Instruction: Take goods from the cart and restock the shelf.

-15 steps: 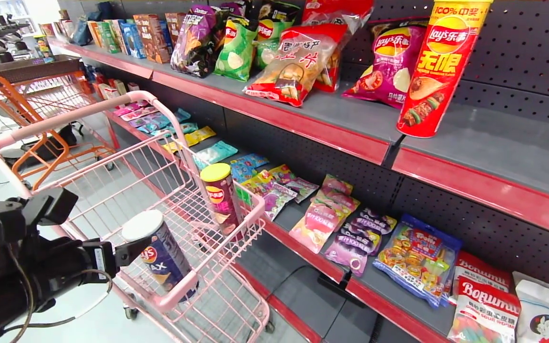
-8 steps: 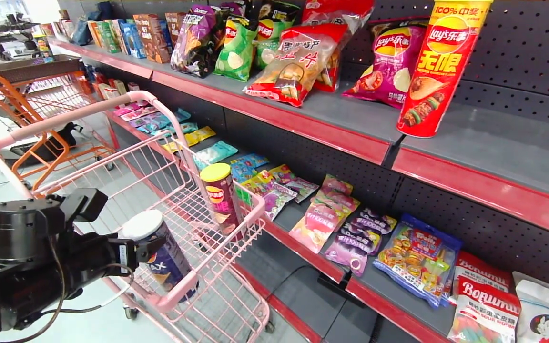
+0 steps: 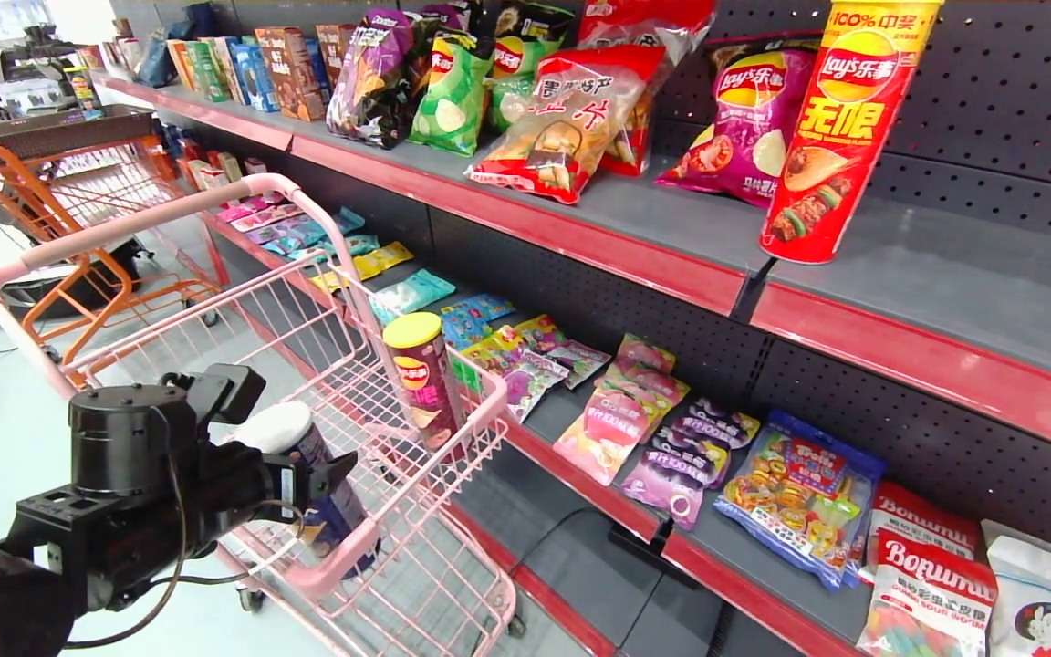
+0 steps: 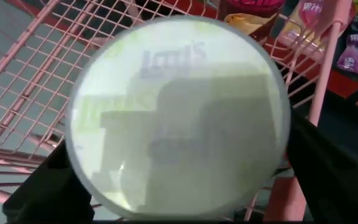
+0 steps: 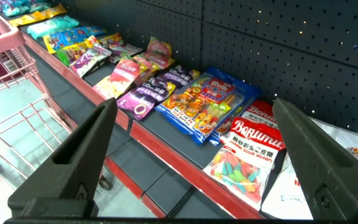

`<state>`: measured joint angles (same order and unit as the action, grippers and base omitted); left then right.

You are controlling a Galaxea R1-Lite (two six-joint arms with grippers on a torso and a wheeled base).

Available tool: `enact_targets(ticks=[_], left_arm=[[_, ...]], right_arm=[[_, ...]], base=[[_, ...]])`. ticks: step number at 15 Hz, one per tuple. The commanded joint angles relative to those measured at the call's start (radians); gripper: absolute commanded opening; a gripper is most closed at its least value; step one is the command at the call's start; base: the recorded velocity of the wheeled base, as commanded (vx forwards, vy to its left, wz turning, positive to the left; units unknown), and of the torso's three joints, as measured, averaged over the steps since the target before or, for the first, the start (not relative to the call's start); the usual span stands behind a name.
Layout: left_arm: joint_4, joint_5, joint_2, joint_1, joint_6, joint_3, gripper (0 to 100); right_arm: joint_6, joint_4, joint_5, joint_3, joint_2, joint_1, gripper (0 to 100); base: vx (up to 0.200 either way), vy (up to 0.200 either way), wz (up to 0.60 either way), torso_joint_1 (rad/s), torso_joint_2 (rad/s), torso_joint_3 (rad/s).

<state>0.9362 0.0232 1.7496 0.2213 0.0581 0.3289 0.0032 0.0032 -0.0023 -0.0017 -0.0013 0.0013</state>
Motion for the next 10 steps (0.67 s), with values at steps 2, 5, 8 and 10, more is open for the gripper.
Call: enact_targets(ticks=[2,5,8,10], left_arm=[[0.016,0.000,0.059,0.021,-0.006,0.001,100],[0.032,-0.003,0.079,0.036,-0.006,0.001,100],[0.119,-0.017,0.119,0.038,-0.006,-0.005,0],[0.119,-0.017,0.117,0.038,-0.006,-0.010,0]], right_arm=[[0.000,0.000,0.001,0.000,0.001,0.000,100],[0.000,0.000,0.002,0.000,0.001,0.000,100],[0.000,0.000,0.002,0.000,0.001,0.000,100],[0.001,0.000,0.002,0.000,0.001,0.000,100]], base=[[0.000,0.000,0.00,0.000,0.00,0.000],[0.000,0.000,0.00,0.000,0.00,0.000],[0.000,0.000,0.00,0.000,0.00,0.000],[0.000,0.000,0.00,0.000,0.00,0.000]])
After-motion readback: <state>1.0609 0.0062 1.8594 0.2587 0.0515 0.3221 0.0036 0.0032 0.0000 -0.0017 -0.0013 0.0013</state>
